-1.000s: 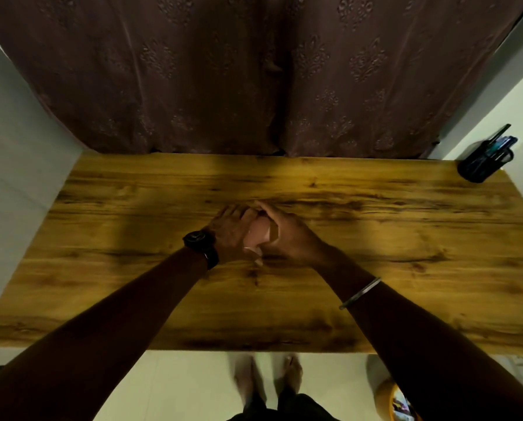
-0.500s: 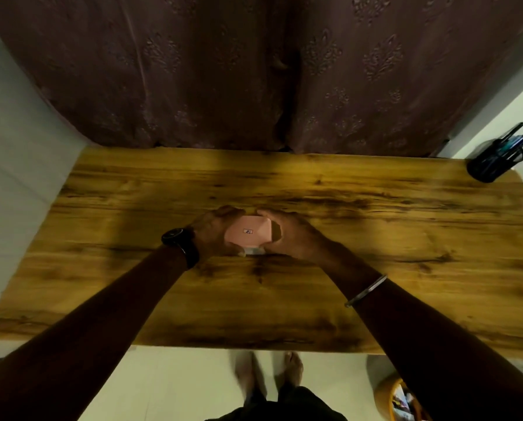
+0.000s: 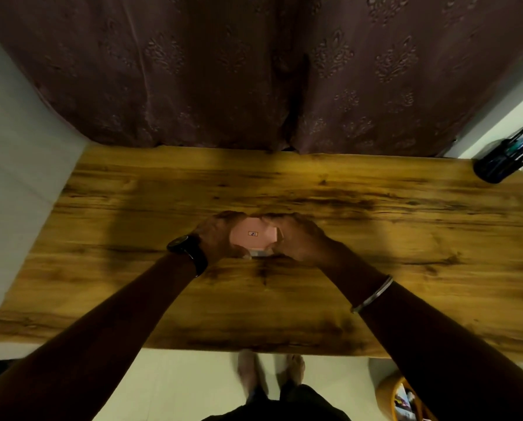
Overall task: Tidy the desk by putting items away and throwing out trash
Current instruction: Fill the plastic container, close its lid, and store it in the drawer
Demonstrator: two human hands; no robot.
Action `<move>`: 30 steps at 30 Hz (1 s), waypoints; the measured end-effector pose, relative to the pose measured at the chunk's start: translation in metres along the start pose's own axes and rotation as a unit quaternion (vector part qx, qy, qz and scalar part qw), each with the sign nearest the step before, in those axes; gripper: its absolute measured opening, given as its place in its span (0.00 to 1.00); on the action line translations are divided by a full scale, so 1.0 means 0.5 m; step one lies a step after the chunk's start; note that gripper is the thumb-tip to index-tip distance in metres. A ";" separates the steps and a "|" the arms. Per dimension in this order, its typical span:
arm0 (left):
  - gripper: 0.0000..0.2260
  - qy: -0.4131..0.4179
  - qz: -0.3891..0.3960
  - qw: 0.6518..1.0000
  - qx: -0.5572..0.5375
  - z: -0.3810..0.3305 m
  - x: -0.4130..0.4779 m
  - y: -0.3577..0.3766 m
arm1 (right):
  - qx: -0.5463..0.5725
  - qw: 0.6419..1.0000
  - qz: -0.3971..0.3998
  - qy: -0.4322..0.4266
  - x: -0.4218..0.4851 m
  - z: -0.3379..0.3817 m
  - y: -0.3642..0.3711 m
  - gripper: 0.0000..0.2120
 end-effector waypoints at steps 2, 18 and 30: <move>0.43 -0.001 -0.004 1.000 0.003 0.001 -0.001 0.000 | 0.006 1.000 0.005 0.003 -0.001 0.003 0.006 0.38; 0.37 0.007 -0.021 0.999 0.045 -0.048 -0.052 -0.012 | 0.108 0.994 -0.007 0.004 -0.047 0.004 0.005 0.40; 0.41 0.029 -0.125 0.991 0.032 -0.121 -0.262 0.087 | 0.335 0.933 -0.133 -0.005 -0.287 0.031 0.085 0.27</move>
Point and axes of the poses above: each hand's wrist, its own x-axis towards the middle knuckle, its own y-axis out of the palm, z = x × y, the point moved 5 cm from there along x, towards the middle knuckle, and after that the axes turned 2 degrees about z, right-handed, at the moved point
